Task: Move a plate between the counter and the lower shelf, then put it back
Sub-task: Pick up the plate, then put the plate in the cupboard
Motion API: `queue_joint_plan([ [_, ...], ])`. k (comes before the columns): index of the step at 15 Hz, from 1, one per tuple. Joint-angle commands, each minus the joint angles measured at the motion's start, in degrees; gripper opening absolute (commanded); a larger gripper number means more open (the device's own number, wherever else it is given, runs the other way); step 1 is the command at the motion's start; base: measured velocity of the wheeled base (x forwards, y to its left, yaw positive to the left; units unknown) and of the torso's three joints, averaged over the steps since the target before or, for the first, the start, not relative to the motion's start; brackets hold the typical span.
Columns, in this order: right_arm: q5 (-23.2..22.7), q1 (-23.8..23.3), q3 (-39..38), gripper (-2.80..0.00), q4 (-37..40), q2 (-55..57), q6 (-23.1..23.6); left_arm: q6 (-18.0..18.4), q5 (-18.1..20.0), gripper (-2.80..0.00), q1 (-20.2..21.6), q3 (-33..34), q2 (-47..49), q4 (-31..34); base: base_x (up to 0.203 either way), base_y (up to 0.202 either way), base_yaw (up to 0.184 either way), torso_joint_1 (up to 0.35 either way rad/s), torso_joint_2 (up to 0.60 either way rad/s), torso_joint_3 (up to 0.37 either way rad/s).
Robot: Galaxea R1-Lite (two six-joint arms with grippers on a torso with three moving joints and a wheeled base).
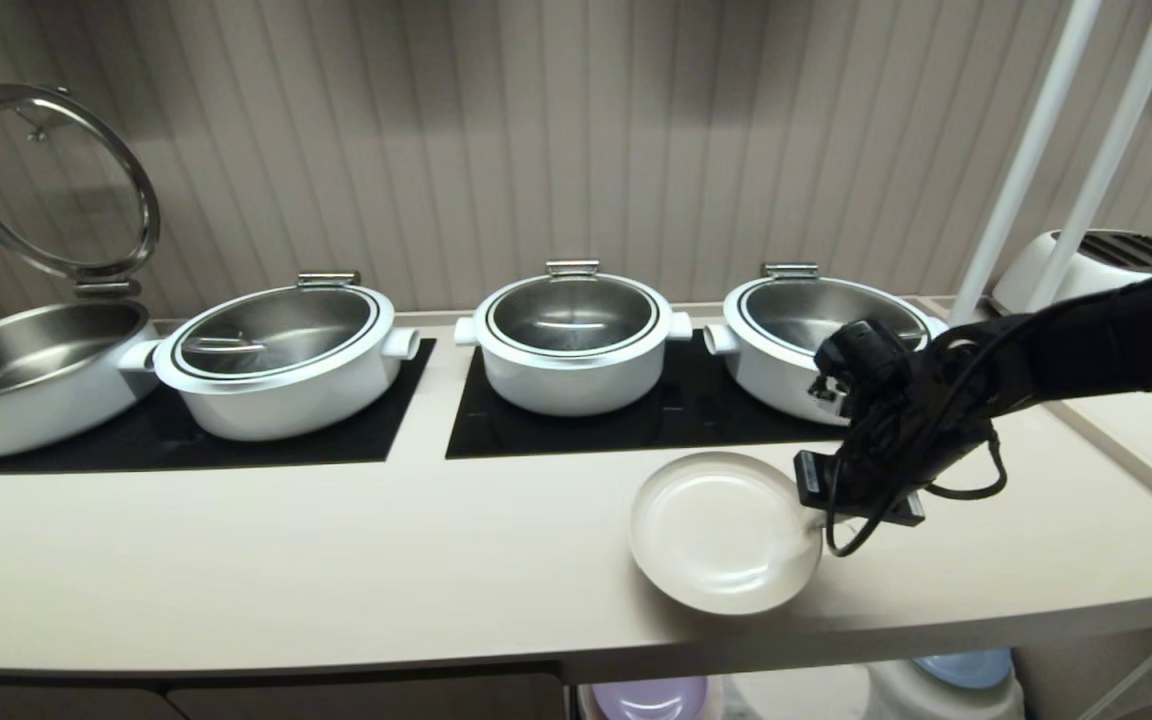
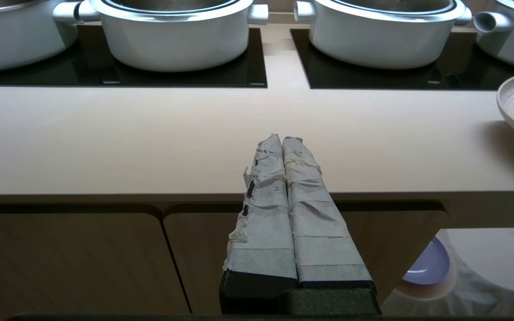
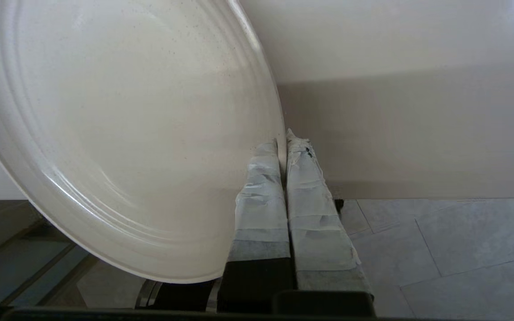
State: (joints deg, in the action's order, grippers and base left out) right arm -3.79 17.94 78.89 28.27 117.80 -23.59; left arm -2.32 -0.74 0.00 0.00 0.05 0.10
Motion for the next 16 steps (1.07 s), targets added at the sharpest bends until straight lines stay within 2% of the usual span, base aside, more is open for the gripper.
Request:
queue_joint_plan([
  [1, -0.90, -0.22, -2.05, -2.80, -2.09, -2.58, -0.07, -0.06, -0.05, -2.80, 0.06, 0.00, 0.04, -0.01, 0.000, 0.000, 0.000, 0.000, 0.00, 0.000],
  [6, -0.79, -1.34, -4.72, -2.80, -2.24, -6.47, 0.38, -0.06, -0.05, -2.80, 0.00, 0.00, 0.04, -0.01, 0.000, 0.000, 0.000, 0.000, 0.00, 0.000],
  [11, -0.77, -2.04, -10.95, -2.80, -2.50, -12.39, 3.67, -0.06, -0.05, -2.80, 0.00, 0.00, 0.04, -0.01, 0.000, 0.000, 0.000, 0.000, 0.00, 0.000],
  [16, -1.04, -1.89, -16.51, -2.80, -2.65, -17.44, 3.80, -0.06, -0.05, -2.80, 0.00, 0.00, 0.04, -0.01, 0.000, 0.000, 0.000, 0.000, 0.00, 0.000],
])
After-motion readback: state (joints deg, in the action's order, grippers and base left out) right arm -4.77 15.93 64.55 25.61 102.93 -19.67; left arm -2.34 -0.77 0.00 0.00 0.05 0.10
